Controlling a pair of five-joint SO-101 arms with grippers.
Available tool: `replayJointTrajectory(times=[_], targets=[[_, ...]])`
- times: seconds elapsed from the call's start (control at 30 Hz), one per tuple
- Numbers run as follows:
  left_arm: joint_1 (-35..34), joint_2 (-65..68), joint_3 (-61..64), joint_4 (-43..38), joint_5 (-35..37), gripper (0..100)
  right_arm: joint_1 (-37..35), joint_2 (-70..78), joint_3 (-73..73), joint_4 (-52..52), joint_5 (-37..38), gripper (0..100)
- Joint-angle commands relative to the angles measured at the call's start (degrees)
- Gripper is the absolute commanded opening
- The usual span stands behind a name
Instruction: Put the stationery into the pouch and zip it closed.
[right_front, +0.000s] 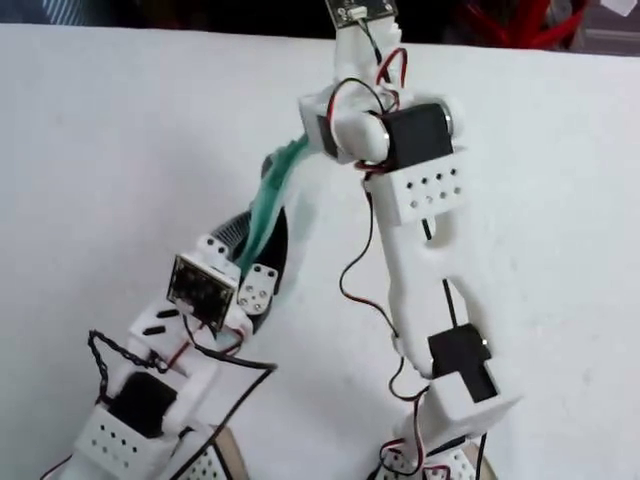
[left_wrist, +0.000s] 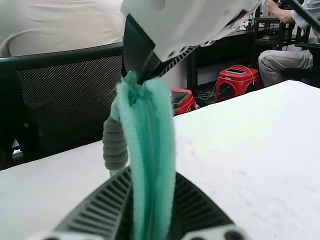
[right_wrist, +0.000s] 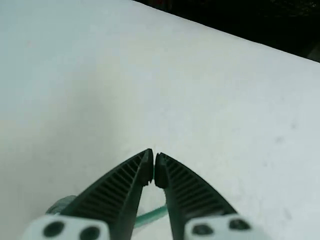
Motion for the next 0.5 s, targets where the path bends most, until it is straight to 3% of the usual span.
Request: replayJointTrajectory(times=[0.0,0.07,0.17,0.3,0.47], targets=[[0.04,0.84,0.35,0.18,-0.18,2,-2.42,-4.44,-5.36,2.59,0.26,4.9],[0.04,0.84,0.35,0.18,-0.18,2,-5.76,-6.37,-8.35,5.67,-0.62,12.6],[0.04,0.84,0.35,0.18,-0.09,2,-9.45,-7.34,-10.20,9.27,-9.49,20.4],[-0.13,0.84,0.35,0.18,0.00,2,-11.91,-5.76,-10.20,9.45,-17.58,21.1],[-0.31,0.84,0.35,0.18,0.00,2,-13.93,-5.05,-9.93,10.33,-21.98,20.9]])
